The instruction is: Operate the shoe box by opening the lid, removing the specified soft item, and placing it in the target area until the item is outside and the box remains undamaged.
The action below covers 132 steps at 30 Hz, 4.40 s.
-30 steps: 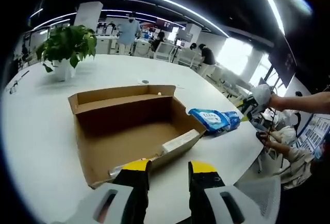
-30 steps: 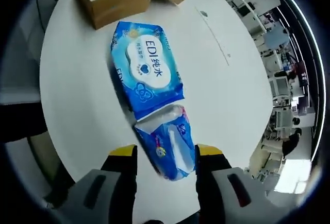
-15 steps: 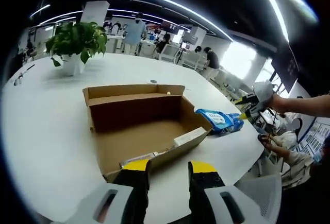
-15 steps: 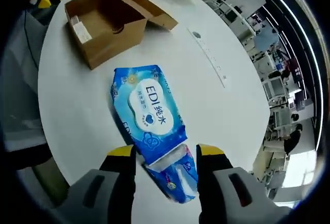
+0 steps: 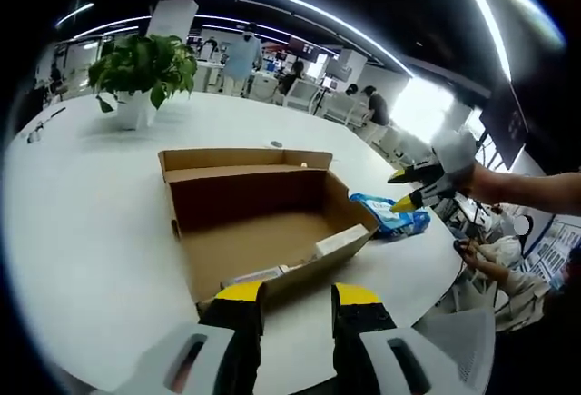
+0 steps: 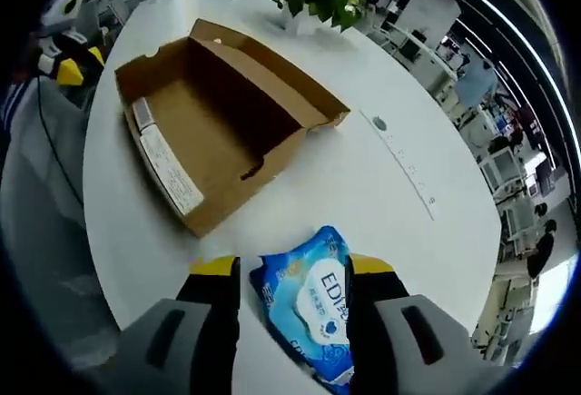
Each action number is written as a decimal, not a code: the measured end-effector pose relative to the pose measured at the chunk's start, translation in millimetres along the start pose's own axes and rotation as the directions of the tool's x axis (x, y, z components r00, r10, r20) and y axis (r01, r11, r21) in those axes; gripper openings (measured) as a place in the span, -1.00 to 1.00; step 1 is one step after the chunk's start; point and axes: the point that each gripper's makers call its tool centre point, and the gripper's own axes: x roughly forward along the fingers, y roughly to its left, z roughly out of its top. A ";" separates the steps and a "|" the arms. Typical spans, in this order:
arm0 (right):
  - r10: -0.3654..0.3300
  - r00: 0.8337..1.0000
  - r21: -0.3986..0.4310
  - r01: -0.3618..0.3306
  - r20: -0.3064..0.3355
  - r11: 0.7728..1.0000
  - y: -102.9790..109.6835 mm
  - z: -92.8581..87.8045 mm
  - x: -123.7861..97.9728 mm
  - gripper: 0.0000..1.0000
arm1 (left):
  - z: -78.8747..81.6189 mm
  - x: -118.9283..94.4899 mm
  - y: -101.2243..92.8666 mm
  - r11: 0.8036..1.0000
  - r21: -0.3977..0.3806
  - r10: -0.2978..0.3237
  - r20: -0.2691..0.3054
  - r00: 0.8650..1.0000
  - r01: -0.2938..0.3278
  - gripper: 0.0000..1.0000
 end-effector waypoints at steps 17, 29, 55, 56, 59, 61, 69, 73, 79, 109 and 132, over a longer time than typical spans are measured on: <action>0.151 0.986 -0.024 -0.150 0.069 0.988 38.9 48.1 27.0 -0.13 | -4.7 -1.3 4.4 1.000 -0.028 0.006 0.005 1.000 -0.006 -0.43; 0.294 0.955 -0.188 -0.293 -0.022 0.937 64.4 52.9 41.7 -0.06 | -3.4 -2.0 10.1 0.999 -0.036 0.018 0.008 1.000 -0.018 -0.43; 0.433 0.893 -0.096 -0.444 -0.122 0.891 75.3 58.4 72.9 0.20 | 0.5 -1.8 11.3 0.999 -0.041 0.032 0.006 0.999 -0.032 -0.43; 0.432 0.894 -0.096 -0.443 -0.118 0.891 75.0 58.5 72.8 0.18 | 0.1 -1.6 11.1 0.999 -0.041 0.030 0.004 1.000 -0.030 -0.43; 0.413 0.904 -0.122 -0.425 -0.114 0.897 72.8 60.2 73.6 0.22 | -0.8 -1.5 10.6 0.999 -0.034 0.028 -0.001 1.000 -0.028 -0.43; 0.412 0.904 -0.122 -0.424 -0.114 0.897 72.3 60.0 73.9 0.22 | -0.7 -1.9 10.6 0.999 -0.032 0.027 -0.001 1.000 -0.027 -0.43; 0.474 0.878 -0.024 -0.476 -0.063 0.879 85.0 72.6 68.4 0.09 | -1.1 -3.4 12.7 0.999 -0.033 0.030 0.000 1.000 -0.030 -0.43; 0.503 0.862 -0.017 -0.505 -0.067 0.863 96.0 78.3 70.4 0.26 | -1.7 -1.3 8.9 0.999 -0.037 0.017 -0.004 1.000 -0.017 -0.43; 0.512 0.852 -0.042 -0.519 -0.109 0.854 103.5 77.4 83.0 0.20 | 2.2 1.6 5.5 0.999 -0.040 0.005 0.004 1.000 -0.005 -0.43; 0.406 0.899 -0.289 -0.437 -0.164 0.852 105.0 82.2 95.4 0.26 | -2.0 2.9 0.6 0.999 -0.034 -0.007 -0.007 1.000 0.007 -0.43; 0.382 0.906 -0.192 -0.413 -0.182 0.890 104.7 56.9 97.0 -0.63 | -1.0 -1.3 6.7 0.999 -0.048 0.005 0.009 1.000 -0.004 -0.43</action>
